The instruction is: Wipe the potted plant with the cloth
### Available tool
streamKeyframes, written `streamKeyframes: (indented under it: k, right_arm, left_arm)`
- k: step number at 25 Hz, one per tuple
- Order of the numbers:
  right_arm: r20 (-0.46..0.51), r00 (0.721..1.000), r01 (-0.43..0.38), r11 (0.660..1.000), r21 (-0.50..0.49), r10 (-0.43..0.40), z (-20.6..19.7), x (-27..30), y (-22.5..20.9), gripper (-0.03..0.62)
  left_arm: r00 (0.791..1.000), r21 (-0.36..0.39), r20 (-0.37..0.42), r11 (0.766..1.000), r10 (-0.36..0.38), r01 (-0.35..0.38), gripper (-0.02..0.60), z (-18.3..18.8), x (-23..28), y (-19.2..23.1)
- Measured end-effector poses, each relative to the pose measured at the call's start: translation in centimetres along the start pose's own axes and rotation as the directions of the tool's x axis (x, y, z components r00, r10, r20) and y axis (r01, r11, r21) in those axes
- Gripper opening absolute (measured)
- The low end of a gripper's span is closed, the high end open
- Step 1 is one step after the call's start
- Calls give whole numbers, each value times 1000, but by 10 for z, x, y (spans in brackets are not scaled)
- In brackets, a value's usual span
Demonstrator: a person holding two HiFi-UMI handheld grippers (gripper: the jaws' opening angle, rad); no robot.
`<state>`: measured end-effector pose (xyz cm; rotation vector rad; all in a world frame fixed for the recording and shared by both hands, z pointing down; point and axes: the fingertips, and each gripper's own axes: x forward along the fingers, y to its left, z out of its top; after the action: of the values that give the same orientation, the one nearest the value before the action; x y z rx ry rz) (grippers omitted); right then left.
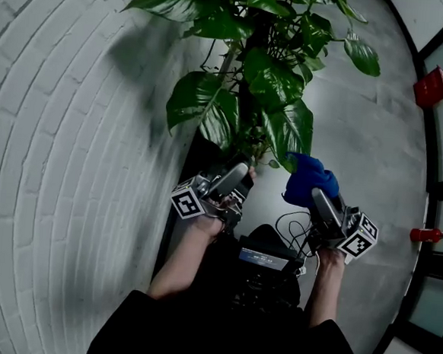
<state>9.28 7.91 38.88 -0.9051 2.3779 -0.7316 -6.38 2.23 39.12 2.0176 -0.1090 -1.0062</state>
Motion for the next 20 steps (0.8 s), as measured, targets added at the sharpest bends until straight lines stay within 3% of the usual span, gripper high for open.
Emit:
streamKeyframes:
  k: [4, 9, 15, 20]
  right_arm:
    - [-21, 1000, 6, 997, -77, -8, 31, 19, -17, 124]
    - [-57, 998, -43, 987, -157, 34, 72, 57, -52, 123]
    - [-139, 979, -170, 976, -133, 152, 110, 116, -110, 123]
    - [-187, 955, -247, 966, -76, 230, 131, 151, -149, 123]
  left_arm:
    - [997, 32, 34, 997, 64, -65, 314, 20, 9, 25]
    - [988, 117, 72, 983, 135, -143, 318, 44, 34, 57]
    - [954, 215, 185, 938, 235, -273, 324, 80, 68, 105]
    - [934, 273, 246, 906, 260, -324, 325, 98, 89, 124]
